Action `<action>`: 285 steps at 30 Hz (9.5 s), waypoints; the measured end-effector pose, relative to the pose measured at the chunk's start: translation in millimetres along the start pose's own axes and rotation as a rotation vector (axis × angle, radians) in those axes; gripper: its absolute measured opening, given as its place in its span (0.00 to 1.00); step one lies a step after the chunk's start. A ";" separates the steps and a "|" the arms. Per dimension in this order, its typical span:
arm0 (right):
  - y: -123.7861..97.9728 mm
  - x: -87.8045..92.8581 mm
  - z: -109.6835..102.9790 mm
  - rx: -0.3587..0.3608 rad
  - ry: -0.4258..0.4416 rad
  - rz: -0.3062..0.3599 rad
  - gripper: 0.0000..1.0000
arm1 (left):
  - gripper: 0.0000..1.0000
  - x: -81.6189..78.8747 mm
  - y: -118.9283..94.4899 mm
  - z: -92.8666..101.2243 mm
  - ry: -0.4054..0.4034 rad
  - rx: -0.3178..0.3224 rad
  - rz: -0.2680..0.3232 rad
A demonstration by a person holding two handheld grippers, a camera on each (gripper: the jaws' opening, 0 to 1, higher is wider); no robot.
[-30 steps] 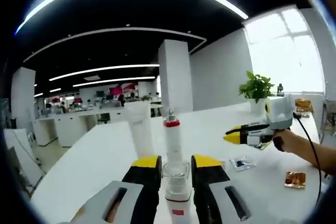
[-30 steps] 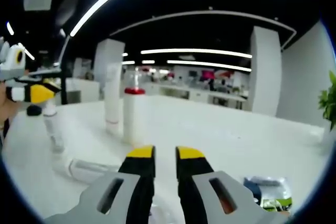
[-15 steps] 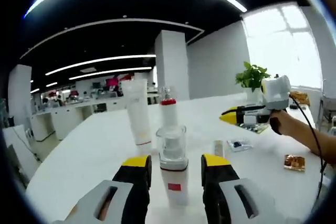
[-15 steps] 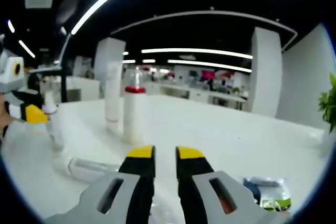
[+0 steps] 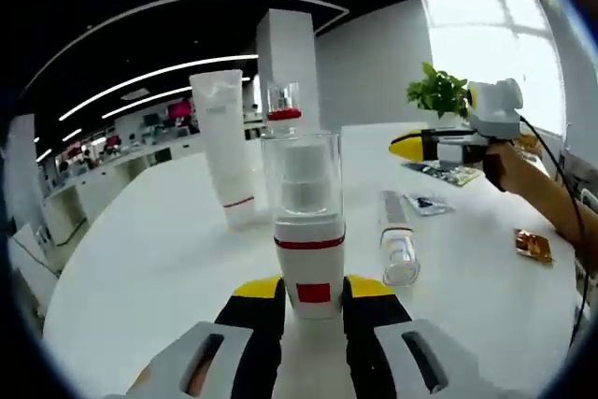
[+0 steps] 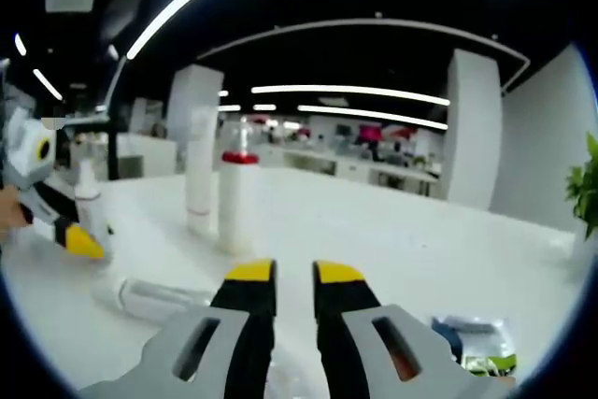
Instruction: Arrange the skincare products in the storage area until every visible bottle or jar stands upright without overlapping.
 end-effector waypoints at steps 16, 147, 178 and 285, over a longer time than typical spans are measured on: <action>-2.2 -3.7 1.0 0.007 -0.008 0.015 0.14 | 0.22 -15.2 38.7 -26.0 -0.092 -0.061 -0.032; -11.9 -22.7 4.5 -0.001 0.081 0.119 0.18 | 0.38 -48.1 50.4 58.9 -0.055 0.242 0.177; -9.1 -21.7 4.0 -0.001 0.073 0.095 0.17 | 0.29 -16.4 44.0 57.3 0.032 0.315 -0.131; -8.0 -16.1 -1.5 -0.011 0.044 0.071 0.16 | 0.20 -85.4 -19.6 40.0 -0.012 0.102 0.549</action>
Point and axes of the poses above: the point that each gripper's makers call its tool centre point, and the gripper's own axes: y roughly forward along the fingers, z roughly to its right, x roughly out of its underside, the point moved 5 cm from there along -y, roughly backward along the fingers, and after that the axes turned 4 degrees about -z, right-handed, at the moved point
